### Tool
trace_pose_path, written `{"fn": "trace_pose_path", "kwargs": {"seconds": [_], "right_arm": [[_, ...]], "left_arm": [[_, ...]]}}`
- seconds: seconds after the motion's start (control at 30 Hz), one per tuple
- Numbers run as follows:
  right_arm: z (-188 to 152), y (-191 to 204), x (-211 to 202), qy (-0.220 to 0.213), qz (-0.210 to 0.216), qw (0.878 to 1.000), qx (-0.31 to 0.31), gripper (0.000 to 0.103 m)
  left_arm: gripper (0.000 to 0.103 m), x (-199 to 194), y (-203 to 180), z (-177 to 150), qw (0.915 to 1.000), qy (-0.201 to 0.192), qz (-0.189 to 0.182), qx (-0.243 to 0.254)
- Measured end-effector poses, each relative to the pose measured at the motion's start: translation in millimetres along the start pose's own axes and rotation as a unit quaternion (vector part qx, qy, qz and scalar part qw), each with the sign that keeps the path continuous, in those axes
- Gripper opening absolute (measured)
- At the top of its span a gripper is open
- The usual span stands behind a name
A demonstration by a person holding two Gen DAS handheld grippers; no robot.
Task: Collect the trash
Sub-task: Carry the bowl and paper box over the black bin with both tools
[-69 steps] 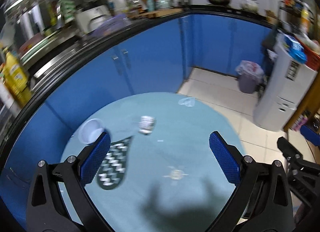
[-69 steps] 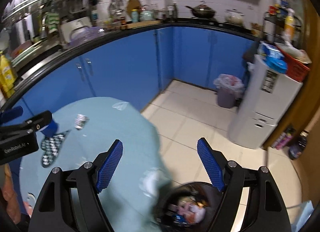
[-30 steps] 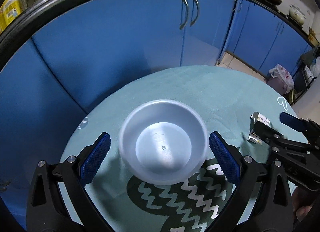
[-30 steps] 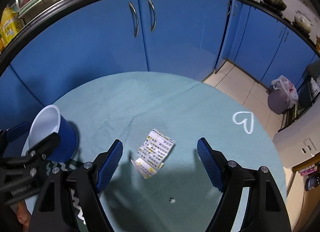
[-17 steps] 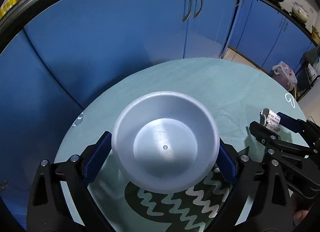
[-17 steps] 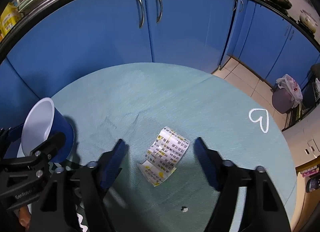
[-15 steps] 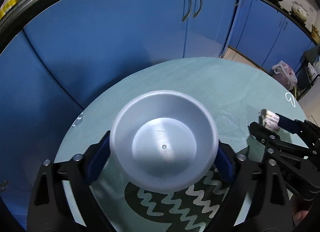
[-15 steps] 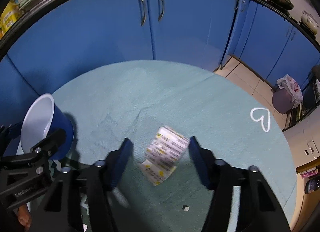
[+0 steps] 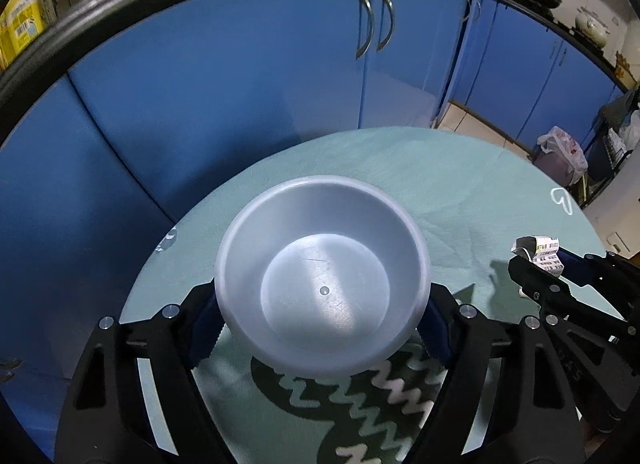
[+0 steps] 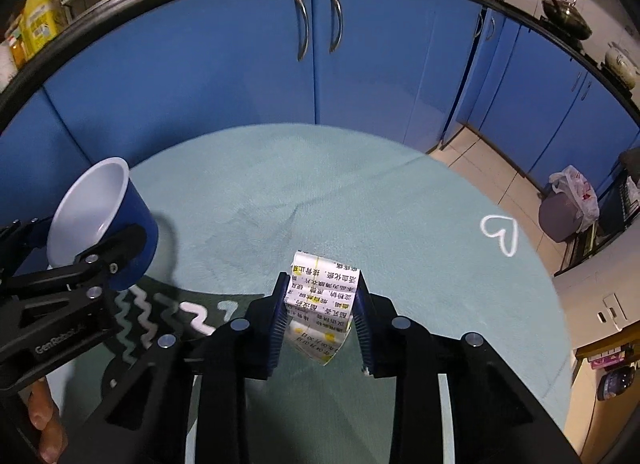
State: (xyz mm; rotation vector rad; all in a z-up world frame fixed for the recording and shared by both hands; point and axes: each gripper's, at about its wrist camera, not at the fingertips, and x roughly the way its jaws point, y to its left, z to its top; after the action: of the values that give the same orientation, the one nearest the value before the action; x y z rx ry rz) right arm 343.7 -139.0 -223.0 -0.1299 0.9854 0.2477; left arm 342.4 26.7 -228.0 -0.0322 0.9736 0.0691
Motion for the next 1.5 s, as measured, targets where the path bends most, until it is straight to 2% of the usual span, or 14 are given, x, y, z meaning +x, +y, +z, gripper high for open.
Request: {"fn": "trace_pose_path", "kwargs": {"seconds": [0.27,0.67,1.07,1.5], "right_arm": [[-4,-8,-48,-0.031,-0.003,0.999,0.012,0.03],[-31,-25,-122,-0.078,-0.014,0.996,0.03,0.03],[-64,-55,-184,-0.117,-0.027,0.991,0.056,0.03],[-110,-103,-240,-0.149,-0.058,0.982,0.098,0.03]], "left_arm": [[0.079,-41,-10,-4,0.9996,-0.028,-0.006,0.009],[0.079,-104,-42,-14,0.997,-0.069,-0.015,0.032],[0.079,-157,-84,-31,0.9924,-0.099,-0.031,0.066],[0.079,-205,-149,-53,0.983,-0.124,-0.07,0.116]]}}
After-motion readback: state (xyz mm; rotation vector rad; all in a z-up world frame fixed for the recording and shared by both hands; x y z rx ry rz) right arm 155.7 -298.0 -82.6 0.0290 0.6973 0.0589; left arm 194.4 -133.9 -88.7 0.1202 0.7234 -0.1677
